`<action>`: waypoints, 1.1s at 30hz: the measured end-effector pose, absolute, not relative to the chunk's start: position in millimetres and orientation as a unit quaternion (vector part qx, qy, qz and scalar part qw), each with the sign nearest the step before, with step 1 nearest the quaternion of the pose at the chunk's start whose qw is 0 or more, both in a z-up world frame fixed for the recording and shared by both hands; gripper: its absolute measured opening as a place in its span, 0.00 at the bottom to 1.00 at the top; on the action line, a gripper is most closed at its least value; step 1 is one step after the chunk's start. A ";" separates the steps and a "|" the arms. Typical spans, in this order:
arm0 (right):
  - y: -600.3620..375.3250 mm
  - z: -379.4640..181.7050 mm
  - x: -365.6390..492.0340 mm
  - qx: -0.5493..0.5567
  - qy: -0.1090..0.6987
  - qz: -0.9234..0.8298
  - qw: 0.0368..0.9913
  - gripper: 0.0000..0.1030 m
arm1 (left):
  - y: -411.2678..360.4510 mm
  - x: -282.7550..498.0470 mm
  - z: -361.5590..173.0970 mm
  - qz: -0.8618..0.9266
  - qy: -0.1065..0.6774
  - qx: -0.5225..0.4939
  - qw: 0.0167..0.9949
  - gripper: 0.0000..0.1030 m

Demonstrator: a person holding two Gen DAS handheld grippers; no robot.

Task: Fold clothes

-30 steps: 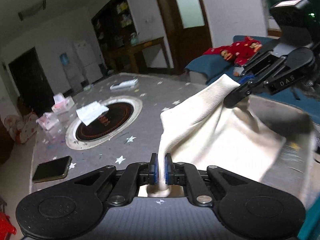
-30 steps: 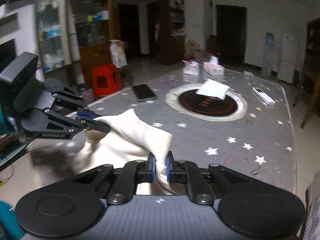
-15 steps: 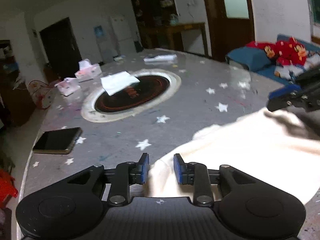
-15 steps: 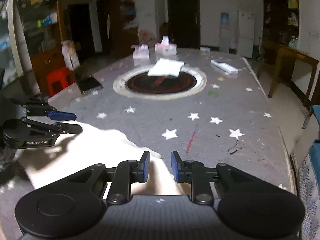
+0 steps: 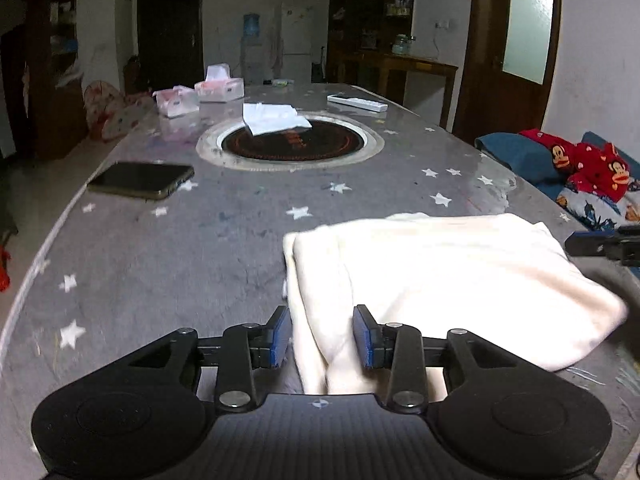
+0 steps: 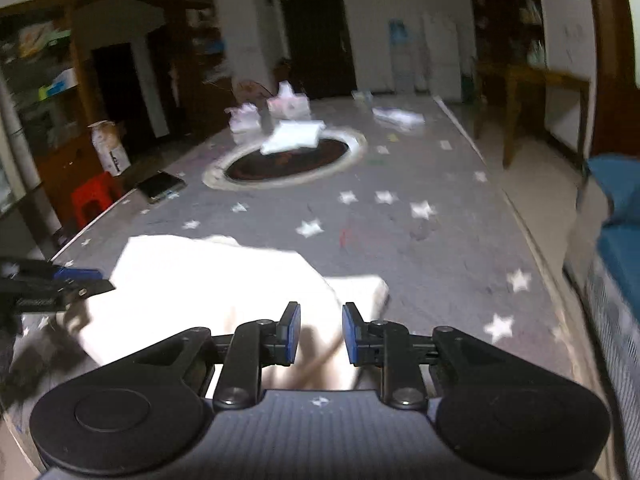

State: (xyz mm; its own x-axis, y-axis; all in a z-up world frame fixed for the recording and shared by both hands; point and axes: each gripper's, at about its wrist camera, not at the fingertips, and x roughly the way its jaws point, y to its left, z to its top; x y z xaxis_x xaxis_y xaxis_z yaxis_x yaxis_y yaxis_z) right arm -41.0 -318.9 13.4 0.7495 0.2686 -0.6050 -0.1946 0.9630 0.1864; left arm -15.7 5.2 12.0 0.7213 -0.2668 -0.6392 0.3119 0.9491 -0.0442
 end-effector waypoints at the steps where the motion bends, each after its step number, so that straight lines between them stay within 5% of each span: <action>1: -320.2 9.7 -38.1 0.059 0.337 0.126 0.931 0.22 | 4.6 -16.9 11.8 -0.155 0.341 0.032 0.927 0.37; 8: -308.1 0.9 -27.3 0.030 0.340 0.145 0.929 0.04 | 5.9 -27.6 12.6 -0.147 0.344 0.029 0.927 0.37; 15: -298.4 13.8 -23.8 -0.046 0.292 0.110 0.949 0.00 | 1.0 -29.9 13.7 -0.146 0.336 0.053 0.929 0.38; 33: -287.4 -2.6 -56.2 -0.006 0.323 0.187 0.928 0.02 | -13.0 -32.3 25.8 -0.163 0.321 0.068 0.930 0.37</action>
